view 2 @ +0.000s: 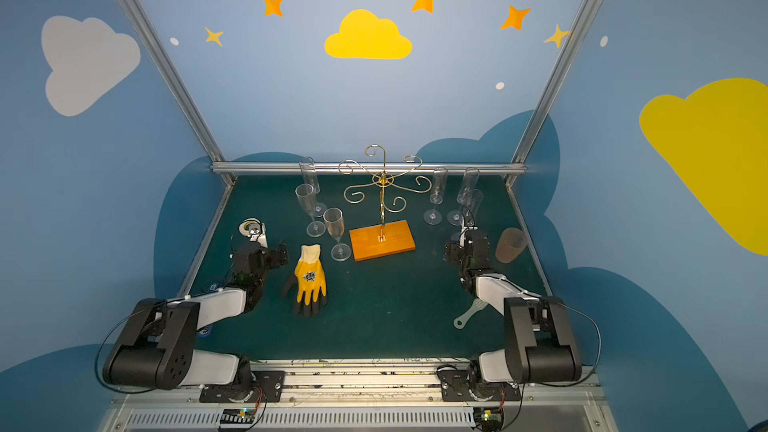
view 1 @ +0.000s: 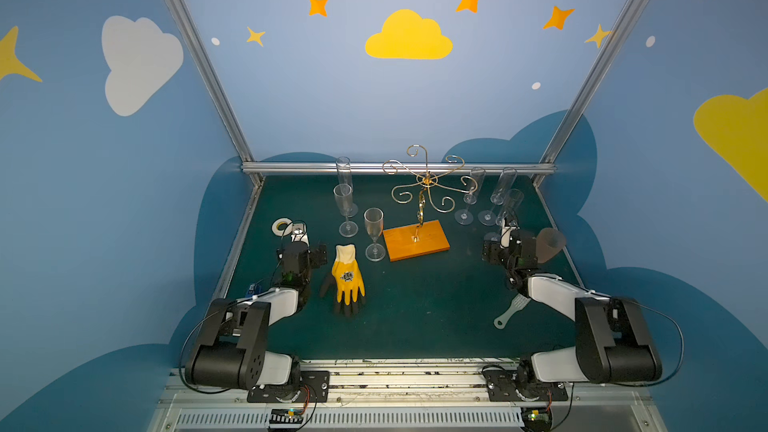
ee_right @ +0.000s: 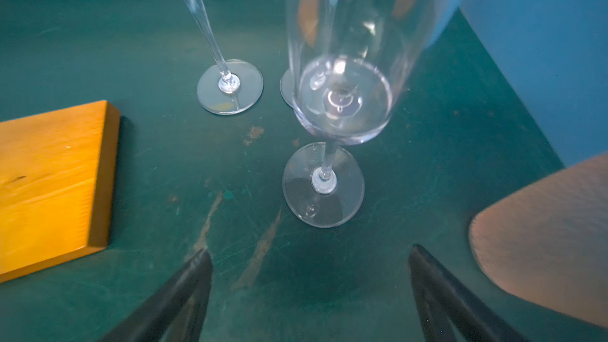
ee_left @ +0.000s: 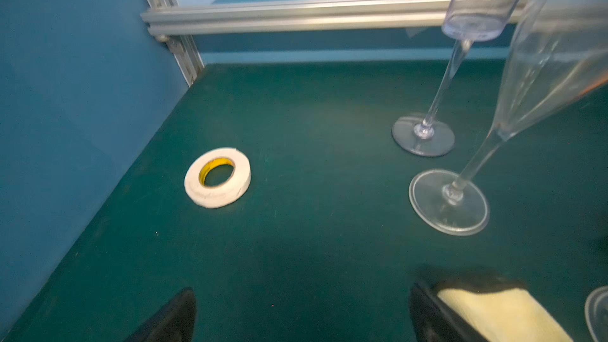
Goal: Take the wine glass off the wine glass rack
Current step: Reset both arms
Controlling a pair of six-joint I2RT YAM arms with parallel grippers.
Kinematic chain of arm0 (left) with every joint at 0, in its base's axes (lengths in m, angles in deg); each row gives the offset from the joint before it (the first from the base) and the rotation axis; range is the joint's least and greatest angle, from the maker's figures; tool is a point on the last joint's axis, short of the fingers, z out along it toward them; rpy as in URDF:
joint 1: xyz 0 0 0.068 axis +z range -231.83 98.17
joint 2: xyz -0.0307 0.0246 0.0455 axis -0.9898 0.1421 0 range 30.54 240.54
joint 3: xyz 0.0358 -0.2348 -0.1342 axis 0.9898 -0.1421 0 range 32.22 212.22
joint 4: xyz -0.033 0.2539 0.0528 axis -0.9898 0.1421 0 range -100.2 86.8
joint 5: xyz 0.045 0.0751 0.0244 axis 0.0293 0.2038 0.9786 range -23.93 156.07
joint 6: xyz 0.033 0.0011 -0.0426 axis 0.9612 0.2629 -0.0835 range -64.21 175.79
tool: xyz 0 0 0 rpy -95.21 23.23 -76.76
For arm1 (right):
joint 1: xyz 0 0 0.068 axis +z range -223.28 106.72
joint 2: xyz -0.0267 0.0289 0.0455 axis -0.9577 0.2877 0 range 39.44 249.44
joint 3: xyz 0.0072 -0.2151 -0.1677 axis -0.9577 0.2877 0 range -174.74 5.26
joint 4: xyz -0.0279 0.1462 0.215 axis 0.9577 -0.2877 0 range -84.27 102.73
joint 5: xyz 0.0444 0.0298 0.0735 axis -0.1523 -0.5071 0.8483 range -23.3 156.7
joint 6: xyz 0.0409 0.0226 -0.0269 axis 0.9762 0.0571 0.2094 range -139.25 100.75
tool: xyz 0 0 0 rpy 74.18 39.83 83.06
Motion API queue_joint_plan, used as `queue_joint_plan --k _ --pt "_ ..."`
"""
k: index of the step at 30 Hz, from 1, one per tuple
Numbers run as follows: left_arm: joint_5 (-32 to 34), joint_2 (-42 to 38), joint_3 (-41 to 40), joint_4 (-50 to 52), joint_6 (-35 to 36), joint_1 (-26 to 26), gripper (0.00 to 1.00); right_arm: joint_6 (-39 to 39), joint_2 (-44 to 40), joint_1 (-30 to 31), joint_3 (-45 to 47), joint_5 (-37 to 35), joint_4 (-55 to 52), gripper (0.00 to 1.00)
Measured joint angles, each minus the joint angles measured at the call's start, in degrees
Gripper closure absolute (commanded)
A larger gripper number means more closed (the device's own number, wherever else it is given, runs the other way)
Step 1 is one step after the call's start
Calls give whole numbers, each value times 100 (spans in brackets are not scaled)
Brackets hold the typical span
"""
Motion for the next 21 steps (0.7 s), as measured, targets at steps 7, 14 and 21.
queue_joint_plan --k 7,14,21 --pt "-321 623 -181 -382 76 151 1 94 46 -173 238 92 326 6" --pt "-619 498 136 -367 81 262 1 173 46 -173 225 173 352 3" --pt "-699 498 136 -264 103 262 1 177 48 -173 225 175 354 3"
